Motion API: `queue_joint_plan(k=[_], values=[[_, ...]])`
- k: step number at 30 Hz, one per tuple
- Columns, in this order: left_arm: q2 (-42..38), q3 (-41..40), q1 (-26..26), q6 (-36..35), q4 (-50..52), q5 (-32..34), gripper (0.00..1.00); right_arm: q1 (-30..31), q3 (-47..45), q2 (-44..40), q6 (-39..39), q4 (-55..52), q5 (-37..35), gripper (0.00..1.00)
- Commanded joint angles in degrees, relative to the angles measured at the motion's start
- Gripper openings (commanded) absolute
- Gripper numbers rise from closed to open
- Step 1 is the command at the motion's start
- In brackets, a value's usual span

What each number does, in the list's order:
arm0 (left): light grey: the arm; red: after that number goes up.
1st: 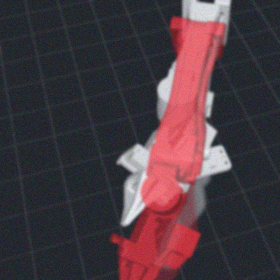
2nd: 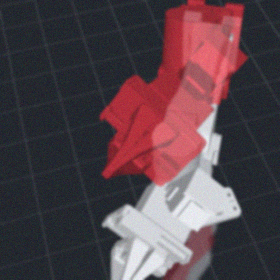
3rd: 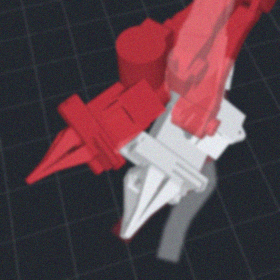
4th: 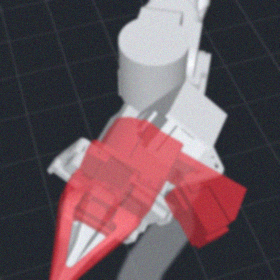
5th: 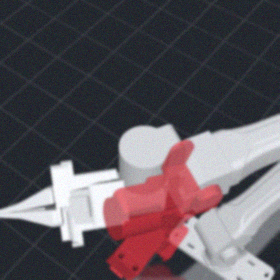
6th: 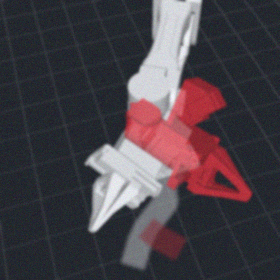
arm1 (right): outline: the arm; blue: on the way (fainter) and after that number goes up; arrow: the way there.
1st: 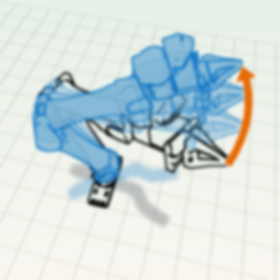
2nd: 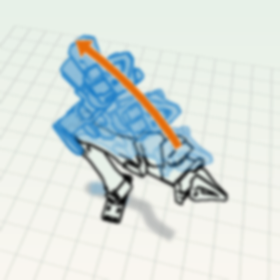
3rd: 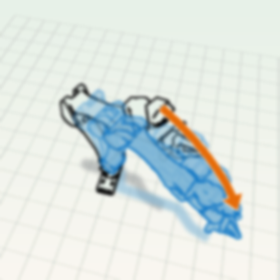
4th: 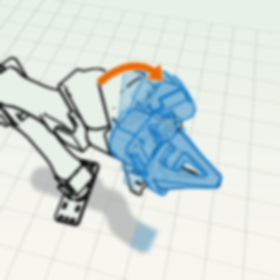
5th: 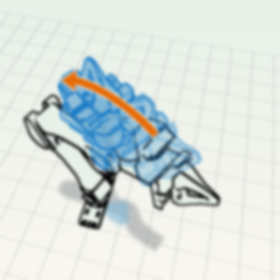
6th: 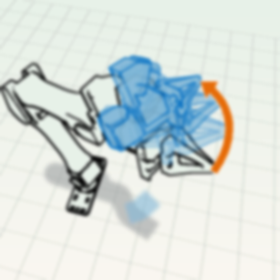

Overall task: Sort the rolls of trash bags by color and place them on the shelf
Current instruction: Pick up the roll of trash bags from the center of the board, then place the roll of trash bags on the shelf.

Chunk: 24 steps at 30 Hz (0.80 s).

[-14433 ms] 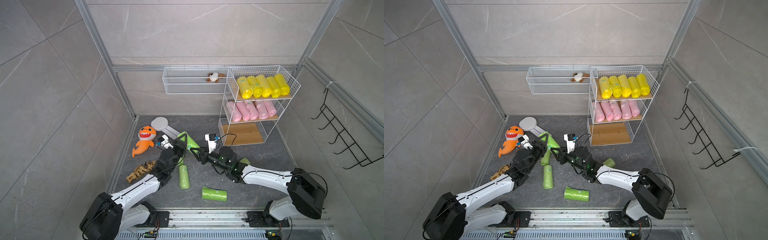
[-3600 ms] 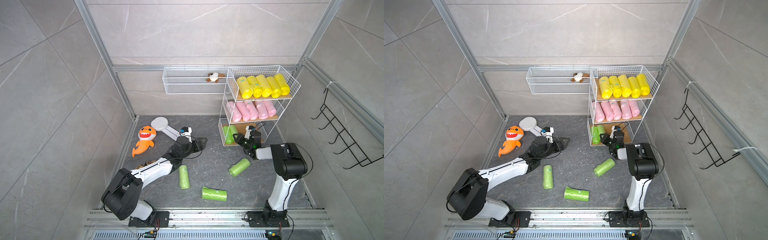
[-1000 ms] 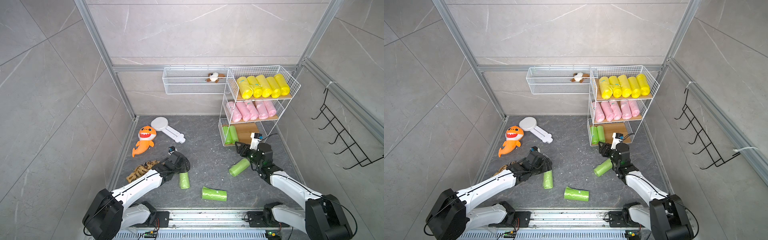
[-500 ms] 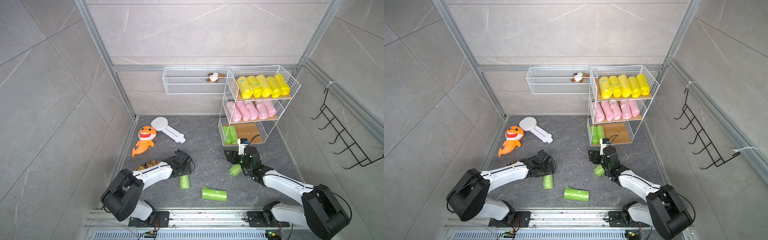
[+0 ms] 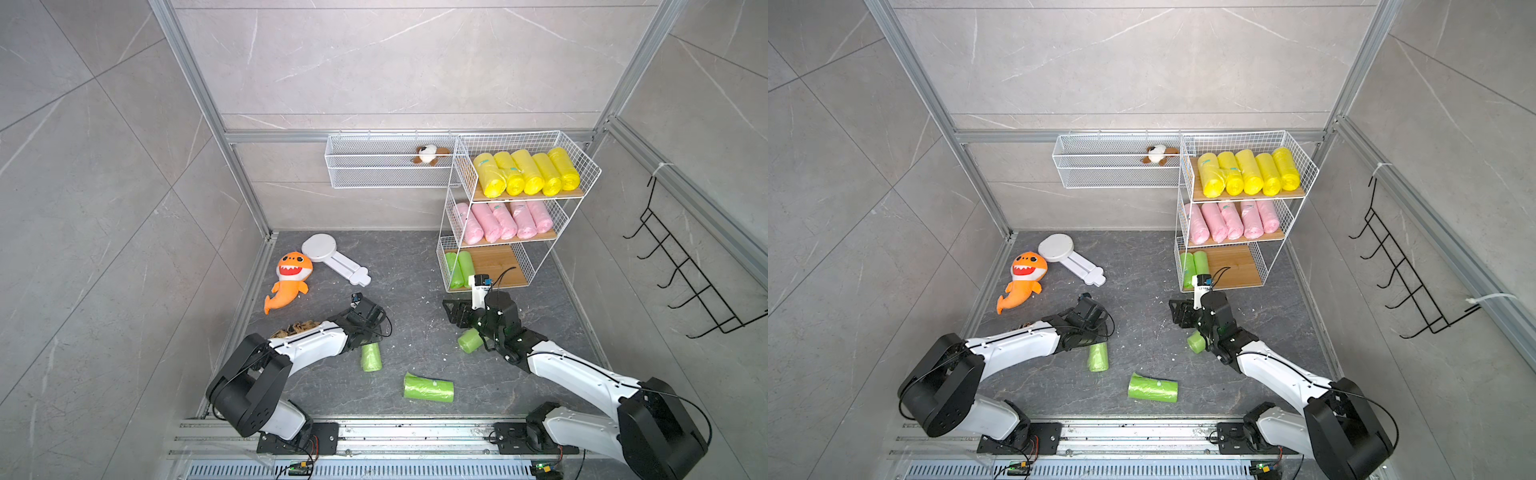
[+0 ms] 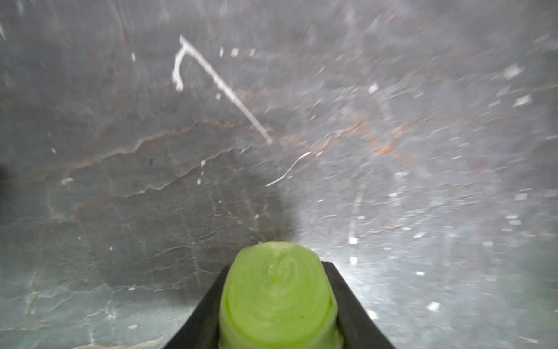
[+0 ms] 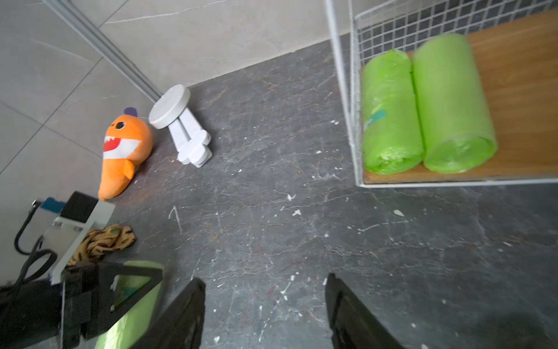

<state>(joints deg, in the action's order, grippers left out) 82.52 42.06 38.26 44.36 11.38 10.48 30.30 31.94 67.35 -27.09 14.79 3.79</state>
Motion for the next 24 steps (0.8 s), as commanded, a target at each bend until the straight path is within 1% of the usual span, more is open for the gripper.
queue_joint_plan(k=[1, 5, 8, 10, 15, 20, 24], values=[[-7.4, 0.4, -0.2, 4.3, -9.3, 1.3, 0.39, 3.9, 2.1, -1.9, 1.9, 0.4, 1.8, 0.69], [-11.4, 0.8, -0.6, 10.0, -18.0, 0.4, 0.39, 9.8, 2.1, -2.0, 1.1, 5.7, 2.8, 0.72], [-12.7, 1.1, -0.5, 14.4, -24.5, 0.4, 0.37, 13.7, 2.1, -0.1, -0.3, 12.0, 4.1, 0.79], [-13.0, 2.0, -0.5, 16.6, -27.5, 0.1, 0.37, 15.5, 2.2, 2.3, -2.3, 16.3, 4.9, 0.85], [-13.4, 2.2, -0.4, 21.2, -33.5, -1.2, 0.37, 17.7, 2.1, 7.4, -5.5, 25.1, 4.2, 0.94], [-13.9, 0.9, -0.4, 25.5, -38.8, -2.3, 0.37, 18.7, 2.7, 11.3, -5.4, 31.4, 2.3, 0.95], [-13.7, 0.4, -0.3, 27.3, -41.1, -2.9, 0.37, 19.1, 2.8, 13.4, -6.1, 36.1, 0.2, 0.9]])
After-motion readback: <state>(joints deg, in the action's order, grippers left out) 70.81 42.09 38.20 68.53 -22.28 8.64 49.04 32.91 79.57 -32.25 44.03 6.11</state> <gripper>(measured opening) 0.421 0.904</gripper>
